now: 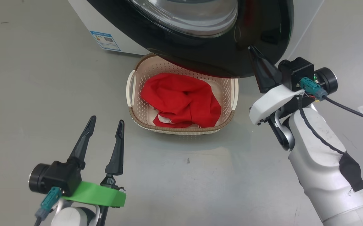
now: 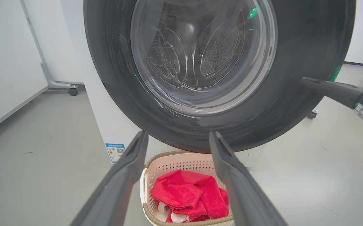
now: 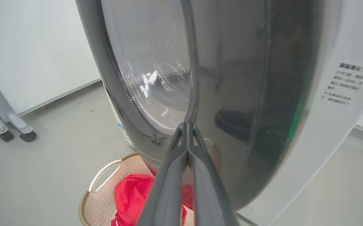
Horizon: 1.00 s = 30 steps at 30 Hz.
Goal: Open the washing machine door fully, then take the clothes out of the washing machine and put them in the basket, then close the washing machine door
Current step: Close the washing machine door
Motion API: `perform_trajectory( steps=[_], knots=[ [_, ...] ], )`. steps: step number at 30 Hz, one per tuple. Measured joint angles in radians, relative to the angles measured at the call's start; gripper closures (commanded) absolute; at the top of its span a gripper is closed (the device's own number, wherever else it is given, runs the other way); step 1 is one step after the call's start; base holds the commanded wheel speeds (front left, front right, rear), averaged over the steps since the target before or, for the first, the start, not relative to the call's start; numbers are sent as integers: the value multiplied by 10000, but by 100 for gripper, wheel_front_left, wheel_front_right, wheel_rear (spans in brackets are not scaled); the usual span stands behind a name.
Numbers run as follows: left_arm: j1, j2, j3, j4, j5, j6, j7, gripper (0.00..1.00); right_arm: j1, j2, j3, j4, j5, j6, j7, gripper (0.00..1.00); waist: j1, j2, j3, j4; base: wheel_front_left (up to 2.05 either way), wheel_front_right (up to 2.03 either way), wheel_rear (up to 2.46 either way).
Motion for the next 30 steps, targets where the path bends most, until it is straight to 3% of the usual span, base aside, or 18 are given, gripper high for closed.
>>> perform_trajectory(
  steps=[16, 30],
  knots=[
    [-292, -44, 0, 121, 0, -86, -92, 0, -1205, -6, -332, 817, 65, 2, -339, 100, 0, 0, 366, -8, 0, 0, 0],
    [-689, -161, -184, 186, 0, -268, -190, 0, -2871, -585, -949, 1350, 82, -117, -477, 100, 0, 0, 947, 204, 0, 0, 0]
  ],
)
